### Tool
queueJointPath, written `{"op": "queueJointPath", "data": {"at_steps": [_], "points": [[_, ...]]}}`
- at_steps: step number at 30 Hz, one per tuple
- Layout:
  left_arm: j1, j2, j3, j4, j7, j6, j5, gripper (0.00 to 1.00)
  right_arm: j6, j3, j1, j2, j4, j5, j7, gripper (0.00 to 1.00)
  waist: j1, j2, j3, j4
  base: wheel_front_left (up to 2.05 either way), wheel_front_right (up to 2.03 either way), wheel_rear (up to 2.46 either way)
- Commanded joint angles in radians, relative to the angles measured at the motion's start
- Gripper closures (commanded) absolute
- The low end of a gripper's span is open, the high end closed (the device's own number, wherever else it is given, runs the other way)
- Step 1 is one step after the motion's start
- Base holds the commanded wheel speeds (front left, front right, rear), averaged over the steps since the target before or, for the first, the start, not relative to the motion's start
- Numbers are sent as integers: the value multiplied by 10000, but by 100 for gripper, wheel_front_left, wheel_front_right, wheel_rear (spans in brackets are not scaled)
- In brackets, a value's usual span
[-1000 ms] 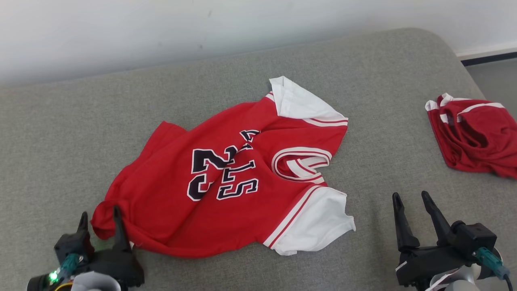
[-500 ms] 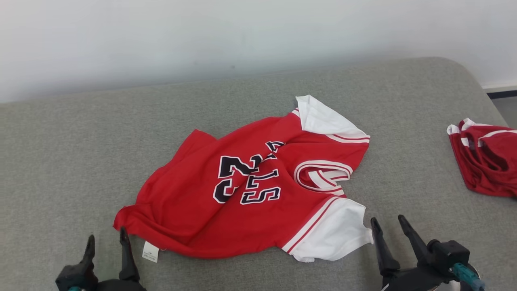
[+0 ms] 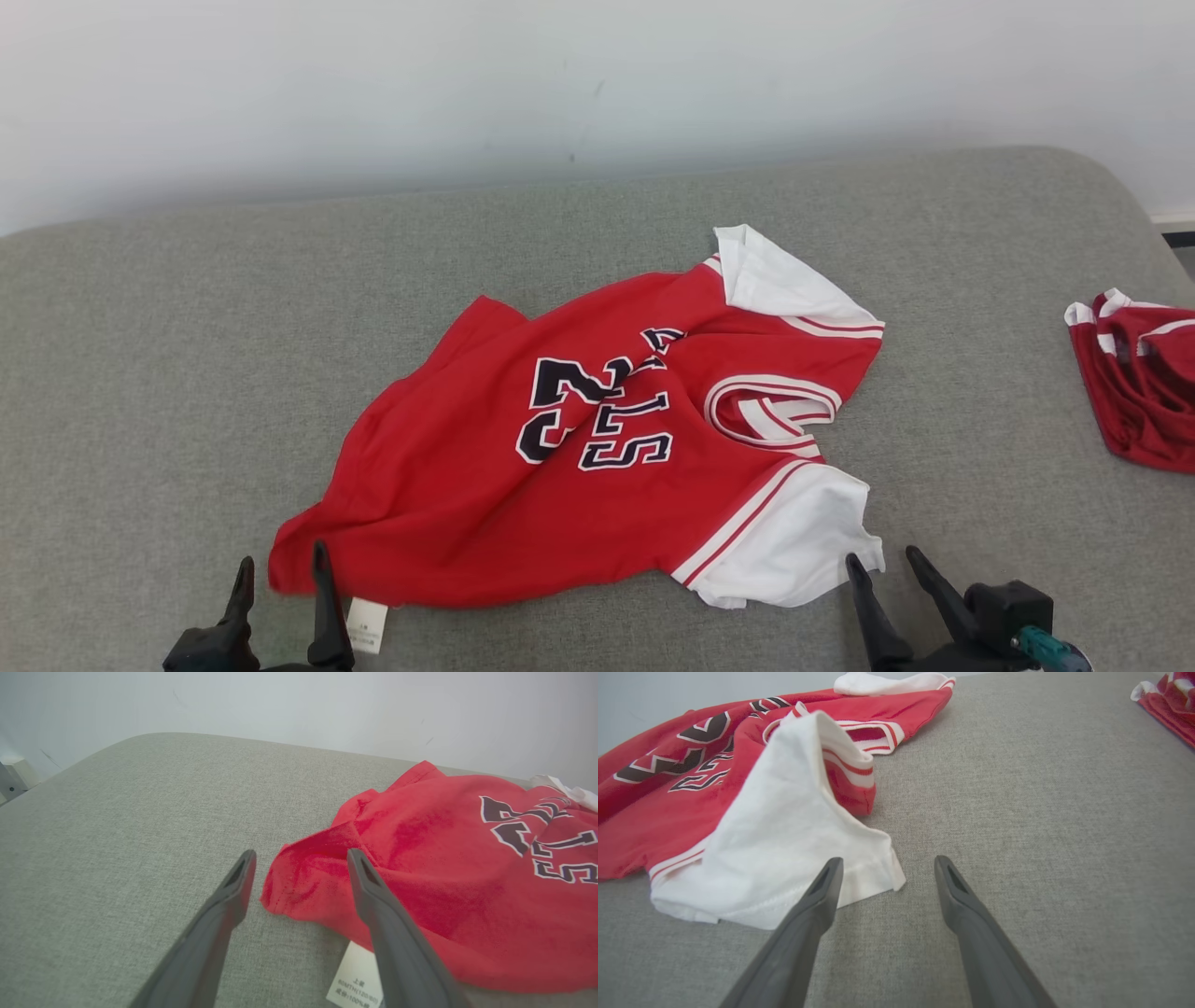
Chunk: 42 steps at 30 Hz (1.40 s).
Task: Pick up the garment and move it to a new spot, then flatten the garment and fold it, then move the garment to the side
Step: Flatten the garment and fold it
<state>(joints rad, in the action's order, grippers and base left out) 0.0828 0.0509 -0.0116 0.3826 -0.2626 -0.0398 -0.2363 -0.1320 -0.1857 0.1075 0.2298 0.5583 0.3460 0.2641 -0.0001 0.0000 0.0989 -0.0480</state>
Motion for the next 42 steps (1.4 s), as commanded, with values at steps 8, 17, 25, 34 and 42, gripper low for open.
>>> {"op": "queueJointPath", "data": {"at_steps": [8, 17, 25, 34, 42], "points": [[91, -8, 90, -31, -32, 23, 132, 0, 25, 195, 588, -232, 795, -414, -5, 100, 1, 0, 169, 138, 0, 0, 0], [-209, -7, -51, -49, -32, -87, 109, 0, 25, 1456, 139, 558, 366, -249, -5, 100, 1, 0, -69, -6, 0, 0, 0], [-430, -7, 93, 99, -32, -63, -140, 0, 25, 1600, -458, 1116, 375, 377, -4, 91, 1, 0, -310, -348, 0, 0, 0], [-704, -5, 380, -229, -32, 79, 72, 0, 25, 1997, -498, 522, -1068, -182, -4, 0, 1, 0, -606, -268, 0, 0, 0], [-951, -8, 253, -671, -32, 213, 468, 0, 25, 2094, -602, -351, -2742, -1326, -5, 0, 1, 0, -887, -49, 0, 0, 0]]}}
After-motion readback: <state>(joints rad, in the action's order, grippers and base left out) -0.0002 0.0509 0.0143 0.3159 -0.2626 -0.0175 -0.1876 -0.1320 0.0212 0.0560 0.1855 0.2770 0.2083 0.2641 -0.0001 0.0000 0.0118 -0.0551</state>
